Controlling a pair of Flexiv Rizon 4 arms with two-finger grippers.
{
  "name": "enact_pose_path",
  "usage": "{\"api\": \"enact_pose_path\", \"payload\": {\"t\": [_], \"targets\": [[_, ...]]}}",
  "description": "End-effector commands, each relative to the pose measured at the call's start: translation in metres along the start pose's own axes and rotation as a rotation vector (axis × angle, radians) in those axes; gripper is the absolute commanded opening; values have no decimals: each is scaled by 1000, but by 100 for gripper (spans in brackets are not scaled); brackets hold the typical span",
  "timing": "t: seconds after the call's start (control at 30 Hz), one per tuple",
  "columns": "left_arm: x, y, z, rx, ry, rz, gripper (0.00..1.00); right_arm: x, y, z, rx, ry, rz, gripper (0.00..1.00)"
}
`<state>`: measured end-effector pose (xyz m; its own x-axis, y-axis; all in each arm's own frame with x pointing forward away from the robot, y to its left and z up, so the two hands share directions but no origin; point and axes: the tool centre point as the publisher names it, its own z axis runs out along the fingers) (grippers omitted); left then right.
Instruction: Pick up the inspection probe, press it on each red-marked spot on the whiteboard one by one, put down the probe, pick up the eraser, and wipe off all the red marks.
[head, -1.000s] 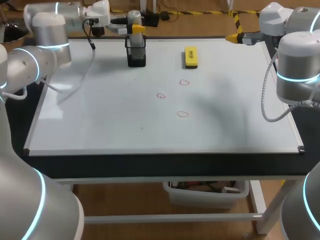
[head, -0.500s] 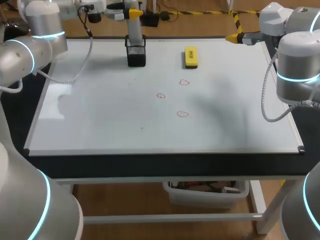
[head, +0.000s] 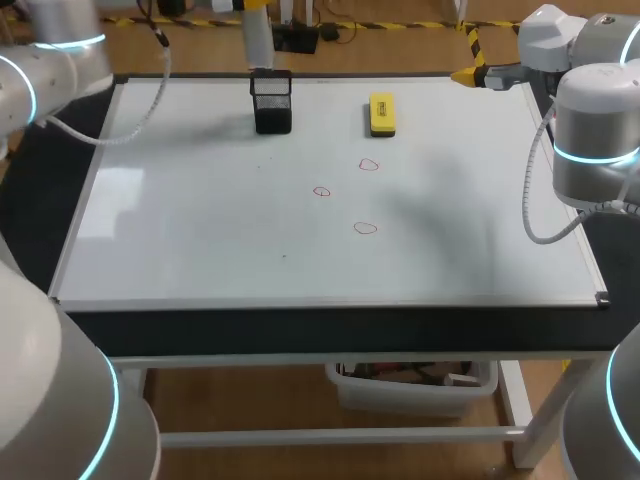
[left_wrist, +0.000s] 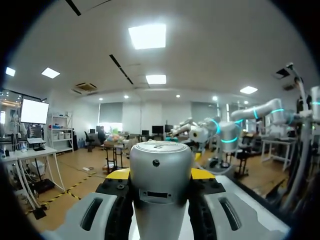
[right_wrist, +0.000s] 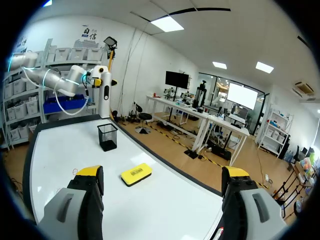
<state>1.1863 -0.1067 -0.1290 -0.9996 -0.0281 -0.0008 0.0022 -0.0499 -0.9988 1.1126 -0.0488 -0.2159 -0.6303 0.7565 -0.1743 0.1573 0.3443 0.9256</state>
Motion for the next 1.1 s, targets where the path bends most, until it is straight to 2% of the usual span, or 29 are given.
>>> {"api": "enact_pose_path", "payload": {"t": [0.03, 0.7, 1.1], "targets": [[32, -13, -17, -55, -281, 5, 0, -1, 0, 0, 0, 1, 0, 100], [83, 4, -124, -46, -539, 36, 0, -1, 0, 0, 0, 1, 0, 100], [93, 20, -158, -33, -599, 30, 0, -1, 0, 0, 0, 1, 0, 100]]}}
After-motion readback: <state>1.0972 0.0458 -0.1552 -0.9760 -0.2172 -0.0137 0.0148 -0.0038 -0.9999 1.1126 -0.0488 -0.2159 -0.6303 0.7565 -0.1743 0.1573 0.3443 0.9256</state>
